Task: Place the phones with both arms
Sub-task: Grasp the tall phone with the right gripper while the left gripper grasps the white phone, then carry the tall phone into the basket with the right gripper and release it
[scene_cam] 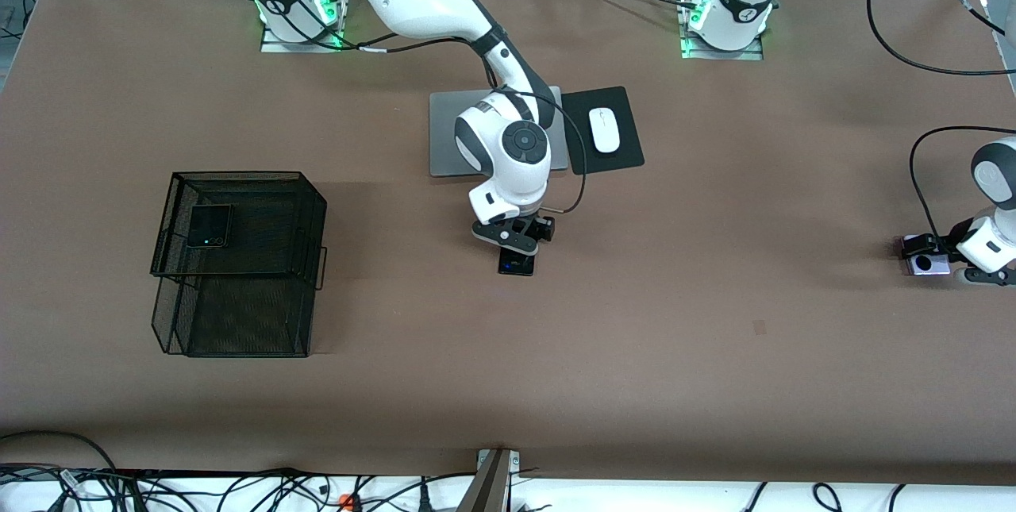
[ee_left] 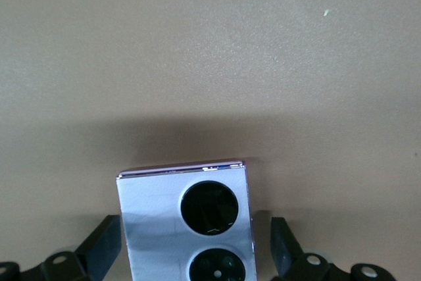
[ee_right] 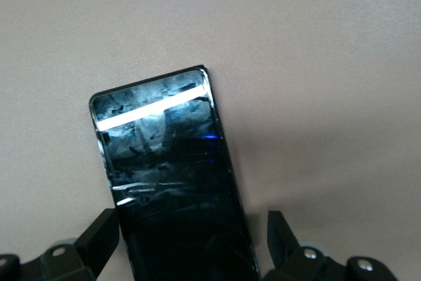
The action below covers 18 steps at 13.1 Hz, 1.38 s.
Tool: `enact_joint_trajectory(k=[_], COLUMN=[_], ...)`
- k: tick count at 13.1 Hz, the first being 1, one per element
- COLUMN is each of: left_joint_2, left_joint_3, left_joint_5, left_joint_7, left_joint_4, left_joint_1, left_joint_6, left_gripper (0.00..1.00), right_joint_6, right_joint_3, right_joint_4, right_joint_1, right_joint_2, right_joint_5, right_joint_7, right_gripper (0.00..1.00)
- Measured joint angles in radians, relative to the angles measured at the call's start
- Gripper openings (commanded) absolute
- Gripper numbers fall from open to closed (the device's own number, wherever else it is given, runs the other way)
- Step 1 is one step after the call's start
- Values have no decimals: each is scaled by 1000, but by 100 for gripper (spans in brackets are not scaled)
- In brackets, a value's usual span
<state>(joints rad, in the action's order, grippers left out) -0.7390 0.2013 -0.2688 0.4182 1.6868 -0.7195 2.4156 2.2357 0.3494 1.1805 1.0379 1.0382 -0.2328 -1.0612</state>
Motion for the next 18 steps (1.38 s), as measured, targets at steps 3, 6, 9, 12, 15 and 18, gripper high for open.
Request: enact_joint_trajectory(k=[3, 6, 9, 12, 15, 18], left_joint_2=[-8, -19, -17, -18, -18, -18], left_joint_3=[0, 1, 4, 5, 5, 5], left_joint_5=[0, 0, 0, 0, 0, 0], left_joint_7=[0, 0, 2, 1, 0, 0], left_joint_4=[1, 1, 1, 1, 1, 1], left_joint_1=[-8, -13, -13, -13, -13, -14], left_joint_6=[8, 14, 14, 16, 16, 16], left_gripper=[100, 70, 37, 28, 27, 25], right_joint_6=[5, 11, 14, 16, 15, -16], right_joint_3=[-14, -21, -21, -21, -19, -5], right_joint_4=[2, 2, -3, -3, -4, -9], right_joint_1=[1, 3, 3, 2, 0, -6], right_joint_2=[7, 11, 9, 9, 8, -12], right_joint_5=[0, 1, 1, 1, 1, 1], right_joint_7=[3, 15, 34, 49, 58, 68], right_gripper=[100, 75, 0, 0, 0, 0])
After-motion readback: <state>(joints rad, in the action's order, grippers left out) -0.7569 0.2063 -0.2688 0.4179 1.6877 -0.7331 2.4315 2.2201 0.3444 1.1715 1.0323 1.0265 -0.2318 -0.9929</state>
